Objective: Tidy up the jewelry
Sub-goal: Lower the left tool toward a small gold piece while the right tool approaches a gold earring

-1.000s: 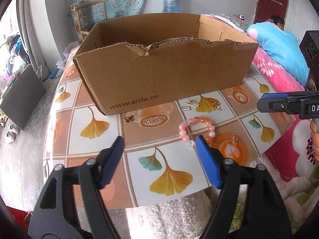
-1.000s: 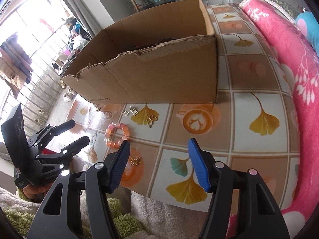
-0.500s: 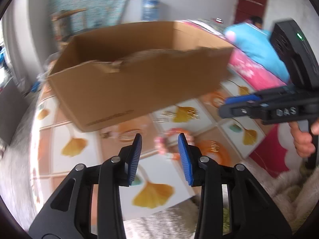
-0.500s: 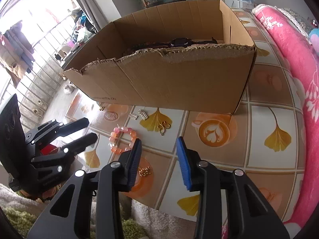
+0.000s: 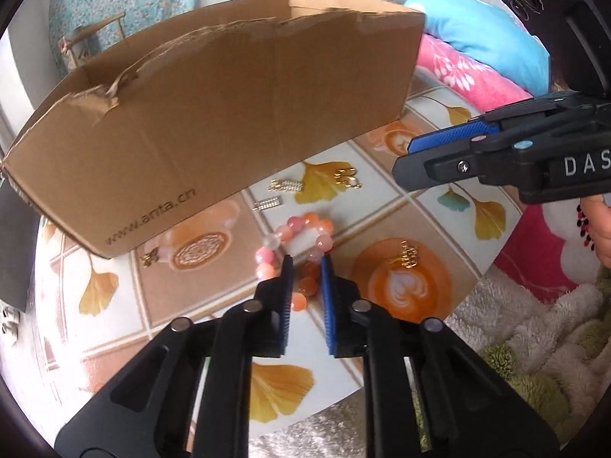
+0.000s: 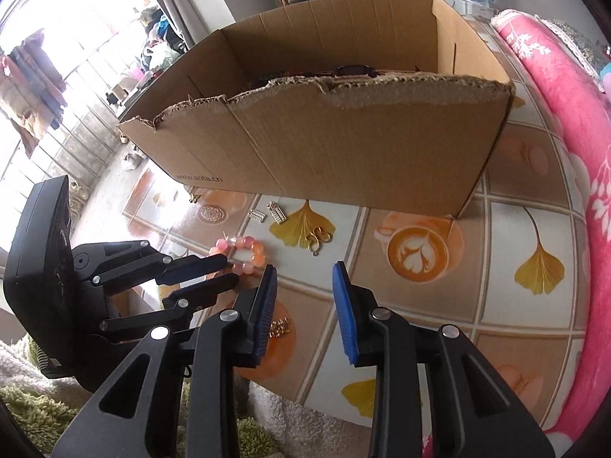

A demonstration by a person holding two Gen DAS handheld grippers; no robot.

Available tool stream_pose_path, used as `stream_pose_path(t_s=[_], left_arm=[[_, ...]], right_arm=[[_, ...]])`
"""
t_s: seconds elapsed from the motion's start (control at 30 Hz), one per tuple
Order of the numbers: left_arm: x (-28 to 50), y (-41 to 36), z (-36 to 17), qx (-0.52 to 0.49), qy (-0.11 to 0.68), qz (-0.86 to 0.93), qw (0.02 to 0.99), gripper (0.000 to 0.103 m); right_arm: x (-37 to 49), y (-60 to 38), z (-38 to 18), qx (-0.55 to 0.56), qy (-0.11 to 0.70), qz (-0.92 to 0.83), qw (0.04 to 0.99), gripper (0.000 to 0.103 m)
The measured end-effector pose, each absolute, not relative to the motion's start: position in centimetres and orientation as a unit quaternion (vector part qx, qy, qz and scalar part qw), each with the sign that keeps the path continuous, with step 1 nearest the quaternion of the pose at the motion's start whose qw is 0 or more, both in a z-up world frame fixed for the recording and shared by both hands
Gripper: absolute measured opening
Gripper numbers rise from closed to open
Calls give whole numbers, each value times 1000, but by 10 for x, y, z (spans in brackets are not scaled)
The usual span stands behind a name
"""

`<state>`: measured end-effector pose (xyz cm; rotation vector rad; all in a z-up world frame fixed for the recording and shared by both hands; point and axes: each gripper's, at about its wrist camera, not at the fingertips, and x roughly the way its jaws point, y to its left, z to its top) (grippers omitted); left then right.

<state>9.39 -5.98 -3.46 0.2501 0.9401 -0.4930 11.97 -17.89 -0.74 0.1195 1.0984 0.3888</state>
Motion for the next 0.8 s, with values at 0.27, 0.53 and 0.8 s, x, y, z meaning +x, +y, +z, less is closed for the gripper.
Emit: stream_pose_path(t_s=[0.27,0.53,0.8], left_arm=[[103,-30,-36,104,461,-178,863,11],[107,-8,-28,94,457,-145,873,14],[100,-10,-9,74,422,-185,884,22]], right_arm=[[136,-155,-9,10,500,207,841,27],[145,-139,-24,-71,499,188,843,21],[145,-150,-27,-101,507,144,844,16]])
